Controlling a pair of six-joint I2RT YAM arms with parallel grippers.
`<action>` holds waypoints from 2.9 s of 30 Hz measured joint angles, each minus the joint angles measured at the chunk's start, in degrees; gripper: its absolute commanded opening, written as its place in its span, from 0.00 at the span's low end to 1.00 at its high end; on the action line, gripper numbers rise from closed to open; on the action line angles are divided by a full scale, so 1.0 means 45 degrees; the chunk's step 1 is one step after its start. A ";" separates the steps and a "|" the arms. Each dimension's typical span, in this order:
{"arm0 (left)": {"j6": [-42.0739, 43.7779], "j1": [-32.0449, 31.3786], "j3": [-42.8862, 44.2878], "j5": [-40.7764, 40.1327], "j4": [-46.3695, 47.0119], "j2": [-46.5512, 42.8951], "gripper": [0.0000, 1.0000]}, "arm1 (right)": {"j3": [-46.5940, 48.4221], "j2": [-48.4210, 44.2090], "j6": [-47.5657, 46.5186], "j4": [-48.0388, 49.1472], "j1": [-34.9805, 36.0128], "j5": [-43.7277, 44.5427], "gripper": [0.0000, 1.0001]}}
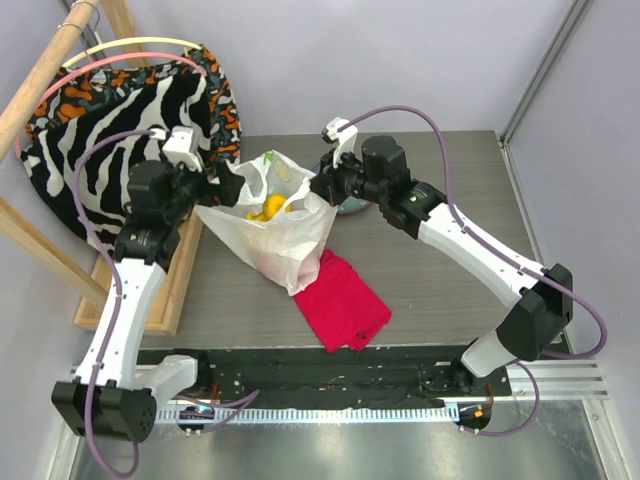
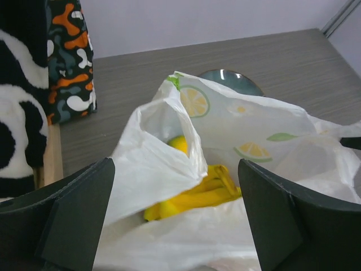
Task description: Place the fruits into the plastic bag
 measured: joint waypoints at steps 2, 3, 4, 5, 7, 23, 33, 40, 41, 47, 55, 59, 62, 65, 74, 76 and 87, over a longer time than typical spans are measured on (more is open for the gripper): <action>0.0661 -0.0228 0.0389 -0.0199 0.0034 0.0675 0.98 | -0.0117 0.0000 0.0000 0.0005 0.0000 -0.0068 0.01; 0.0928 -0.0340 0.0534 -0.0306 0.0034 0.1069 0.98 | -0.0155 0.0000 0.0000 -0.0005 0.0000 -0.0092 0.01; 0.1219 -0.0442 0.0631 -0.0471 0.0010 0.1467 0.98 | -0.0189 0.0000 0.0000 -0.0010 0.0000 -0.0126 0.01; 0.1540 -0.0539 0.0714 -0.0641 -0.0015 0.1860 0.98 | -0.0204 0.0000 0.0000 -0.0010 0.0000 -0.0155 0.01; 0.2093 -0.0719 0.0835 -0.1020 -0.0185 0.2550 0.99 | -0.0248 -0.0005 0.0000 0.0029 0.0000 -0.0194 0.01; 0.3366 -0.1549 0.1661 -0.3036 -0.1928 0.4711 0.00 | -0.0287 0.0000 -0.0165 -0.0034 -0.0121 0.0097 0.01; 0.0248 0.0092 0.3191 -0.3759 -0.2652 0.3696 0.00 | 0.3959 0.1156 -0.0937 -0.0238 -0.0374 0.0627 0.01; -0.2739 0.1409 0.1661 -0.2900 -0.1239 0.1103 0.00 | 0.4847 0.1909 -0.1399 0.0102 -0.0602 0.0719 0.01; -0.3089 0.1404 0.1088 -0.2817 -0.0767 0.0835 0.00 | 0.4779 0.2093 -0.1481 0.0209 -0.0641 0.0690 0.01; -0.4920 0.1409 -0.3055 -0.2817 0.1321 0.0495 0.00 | 0.3473 0.3327 -0.1642 0.0986 -0.1049 0.0408 0.01; -0.5673 0.1409 -0.3769 -0.2929 0.1860 0.0481 0.27 | 0.3327 0.4454 -0.1049 0.1345 -0.1569 -0.0010 0.30; -0.5571 0.1409 -0.3599 -0.3007 0.1938 0.0243 0.71 | 0.3099 0.4245 -0.0782 0.1778 -0.1530 -0.0151 0.69; -0.5382 0.1409 -0.3259 -0.3016 0.1841 0.0063 0.91 | 0.2433 0.3653 -0.0733 0.1831 -0.1520 -0.0223 0.89; -0.5149 0.1409 -0.2739 -0.3070 0.1724 -0.0039 1.00 | 0.1841 0.2880 -0.0763 0.1826 -0.1520 -0.0350 0.94; -0.4206 0.1409 -0.1729 -0.3988 0.0738 -0.1073 1.00 | -0.0729 -0.0447 -0.0816 0.2142 -0.1520 -0.0029 0.96; -0.3963 0.1413 -0.1719 -0.4124 0.0534 -0.1375 1.00 | -0.1389 -0.1073 -0.0680 0.2161 -0.1564 0.0452 0.96; -0.2754 0.1418 -0.2312 -0.4260 -0.0457 -0.3483 1.00 | -0.3842 -0.3755 0.1661 0.0136 -0.2618 0.4969 0.96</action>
